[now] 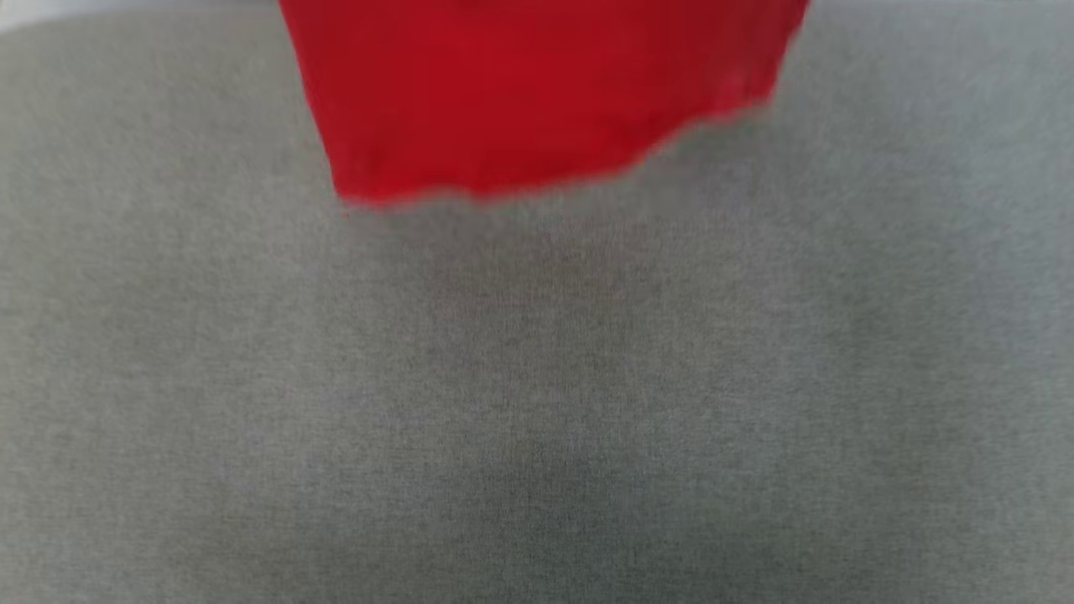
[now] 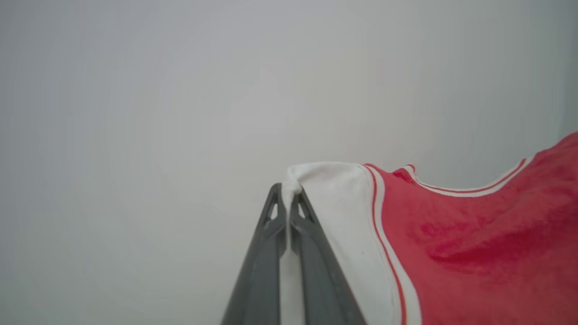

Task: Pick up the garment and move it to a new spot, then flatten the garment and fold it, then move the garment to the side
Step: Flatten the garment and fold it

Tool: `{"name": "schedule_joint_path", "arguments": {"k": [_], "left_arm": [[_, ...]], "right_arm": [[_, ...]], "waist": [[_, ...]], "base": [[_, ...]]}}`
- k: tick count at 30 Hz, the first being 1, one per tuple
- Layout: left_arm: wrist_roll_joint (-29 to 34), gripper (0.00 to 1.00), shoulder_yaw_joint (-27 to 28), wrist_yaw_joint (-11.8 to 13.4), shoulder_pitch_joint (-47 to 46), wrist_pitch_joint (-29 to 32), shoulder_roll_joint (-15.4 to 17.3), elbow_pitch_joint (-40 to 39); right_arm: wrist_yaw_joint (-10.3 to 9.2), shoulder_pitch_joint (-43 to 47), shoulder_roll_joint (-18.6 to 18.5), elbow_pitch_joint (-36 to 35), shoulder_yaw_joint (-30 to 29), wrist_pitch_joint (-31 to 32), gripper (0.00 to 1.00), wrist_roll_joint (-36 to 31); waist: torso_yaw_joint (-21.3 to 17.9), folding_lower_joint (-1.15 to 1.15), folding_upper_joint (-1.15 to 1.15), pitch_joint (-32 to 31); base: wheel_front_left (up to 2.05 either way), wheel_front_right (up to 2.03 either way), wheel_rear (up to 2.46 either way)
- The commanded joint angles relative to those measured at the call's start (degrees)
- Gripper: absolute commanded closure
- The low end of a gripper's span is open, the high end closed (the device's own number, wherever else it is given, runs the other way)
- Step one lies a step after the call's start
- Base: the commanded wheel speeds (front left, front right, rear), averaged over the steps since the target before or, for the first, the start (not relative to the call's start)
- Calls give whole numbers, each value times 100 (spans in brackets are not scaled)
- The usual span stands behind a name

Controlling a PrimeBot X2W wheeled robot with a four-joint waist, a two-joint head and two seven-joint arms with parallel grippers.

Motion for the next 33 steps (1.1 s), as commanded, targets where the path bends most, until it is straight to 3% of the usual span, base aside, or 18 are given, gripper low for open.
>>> {"name": "schedule_joint_path", "arguments": {"k": [1,6,14,24,29,33], "left_arm": [[112,100,-13,-21,-188,-332,-29,89],[230,100,-143,-24,-506,-1531,-234,380],[-216,100,-748,-23,110,-1834,-248,486],[-1352,100,-1659,-24,1349,-864,-20,562],[-1870,100,-1877,-24,1944,-321,149,311],[-2271,100,-1929,-24,2405,5,391,-94]], "right_arm": [[-2,-166,72,124,-127,-281,100,-249],[-2,-460,262,527,-581,-1276,100,-1279],[-2,-62,445,1184,-542,-1513,100,-1469],[-2,1087,523,1635,204,-872,100,-318],[-2,1676,322,1174,617,-231,100,490],[-2,2271,76,385,977,348,100,1181]], "waist": [[13,0,0,326],[101,0,0,593],[219,0,0,706],[268,0,0,474],[261,0,0,289],[235,0,0,126]], "base": [[0,0,0],[0,0,0],[0,0,0],[0,0,0],[0,0,0],[0,0,0]]}}
